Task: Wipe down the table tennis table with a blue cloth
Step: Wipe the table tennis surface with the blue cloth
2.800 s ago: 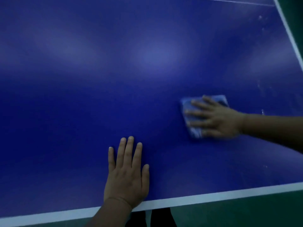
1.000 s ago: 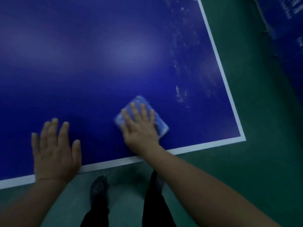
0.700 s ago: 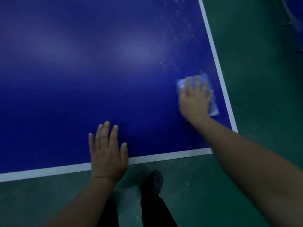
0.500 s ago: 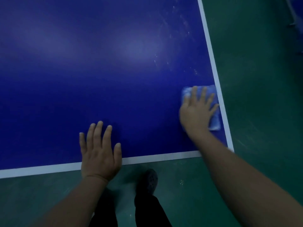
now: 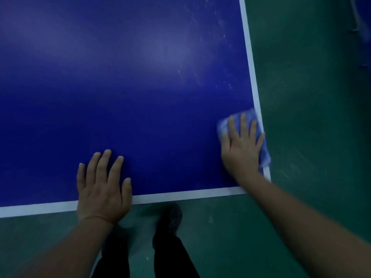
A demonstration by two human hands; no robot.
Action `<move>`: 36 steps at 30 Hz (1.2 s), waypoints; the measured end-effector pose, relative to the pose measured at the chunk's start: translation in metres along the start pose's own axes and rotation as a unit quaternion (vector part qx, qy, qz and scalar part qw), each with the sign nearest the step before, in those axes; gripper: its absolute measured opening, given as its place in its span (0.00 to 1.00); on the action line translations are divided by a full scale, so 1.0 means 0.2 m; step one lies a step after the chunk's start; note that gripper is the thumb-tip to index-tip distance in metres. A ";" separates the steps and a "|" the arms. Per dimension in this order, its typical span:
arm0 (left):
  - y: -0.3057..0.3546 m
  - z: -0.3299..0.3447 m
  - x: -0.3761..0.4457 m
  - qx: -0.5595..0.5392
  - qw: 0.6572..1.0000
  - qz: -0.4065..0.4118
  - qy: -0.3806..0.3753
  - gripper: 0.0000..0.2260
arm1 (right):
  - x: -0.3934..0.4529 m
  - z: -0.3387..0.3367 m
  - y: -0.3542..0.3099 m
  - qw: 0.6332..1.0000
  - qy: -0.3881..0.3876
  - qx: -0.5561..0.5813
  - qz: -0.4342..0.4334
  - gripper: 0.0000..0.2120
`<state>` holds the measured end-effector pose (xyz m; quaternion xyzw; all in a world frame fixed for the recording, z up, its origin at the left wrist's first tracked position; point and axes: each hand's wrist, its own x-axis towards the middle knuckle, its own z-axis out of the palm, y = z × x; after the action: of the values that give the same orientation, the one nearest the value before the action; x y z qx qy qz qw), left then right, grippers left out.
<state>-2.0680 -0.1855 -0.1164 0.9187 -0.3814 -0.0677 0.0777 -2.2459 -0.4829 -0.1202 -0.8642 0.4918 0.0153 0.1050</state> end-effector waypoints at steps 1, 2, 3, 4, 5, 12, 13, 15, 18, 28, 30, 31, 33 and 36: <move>0.00 0.00 0.00 -0.001 1.000 -0.002 -0.001 0.27 | -0.18 0.02 0.01 1.000 -0.013 -0.013 -0.025 0.27; 0.00 0.00 0.00 0.000 1.000 -0.002 -0.003 0.27 | -0.33 0.04 0.03 0.998 -0.033 -0.029 -0.052 0.27; 0.00 -0.01 0.00 0.001 1.000 -0.001 -0.005 0.28 | -0.41 0.04 0.05 0.995 -0.050 -0.045 -0.076 0.27; 0.01 -0.01 0.00 0.000 1.000 -0.002 -0.006 0.28 | -0.41 0.04 0.08 0.992 -0.063 -0.052 -0.091 0.27; 0.01 -0.01 0.00 -0.002 1.000 -0.003 -0.006 0.28 | -0.33 0.02 0.09 0.992 -0.068 -0.050 -0.092 0.28; 0.02 -0.02 0.00 0.002 1.000 -0.004 -0.002 0.28 | 0.46 -0.07 0.00 0.999 -0.008 0.020 0.037 0.28; 0.02 -0.02 0.00 0.004 1.000 -0.005 -0.002 0.28 | 0.50 -0.07 -0.01 0.999 -0.010 0.024 0.043 0.28; 0.02 -0.02 0.00 0.006 1.000 -0.006 -0.006 0.28 | 0.43 -0.08 -0.01 0.999 -0.008 0.030 0.045 0.27; 0.02 -0.02 0.00 0.000 1.000 -0.008 -0.002 0.28 | -0.02 -0.04 0.08 1.000 -0.014 0.018 0.019 0.26; 0.01 0.00 0.00 0.002 1.000 -0.006 -0.003 0.28 | -0.01 -0.05 0.15 0.999 -0.022 -0.011 0.045 0.27; 0.00 0.00 -0.01 0.007 1.000 -0.006 -0.005 0.28 | 0.03 -0.04 0.13 0.997 -0.008 0.005 0.079 0.26; 0.00 0.00 -0.01 0.007 1.000 -0.003 -0.002 0.27 | -0.01 -0.03 0.13 0.996 -0.003 0.010 0.088 0.26; 0.00 0.01 -0.01 0.000 1.000 0.001 0.003 0.27 | -0.20 -0.01 0.13 0.996 0.003 0.010 0.093 0.26; -0.01 0.01 0.00 -0.003 1.000 -0.001 -0.005 0.27 | -0.54 0.03 0.12 0.996 -0.019 0.001 0.087 0.28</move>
<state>-2.0677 -0.1843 -0.1194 0.9183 -0.3808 -0.0741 0.0788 -2.3219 -0.4026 -0.1165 -0.8176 0.5632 0.0398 0.1135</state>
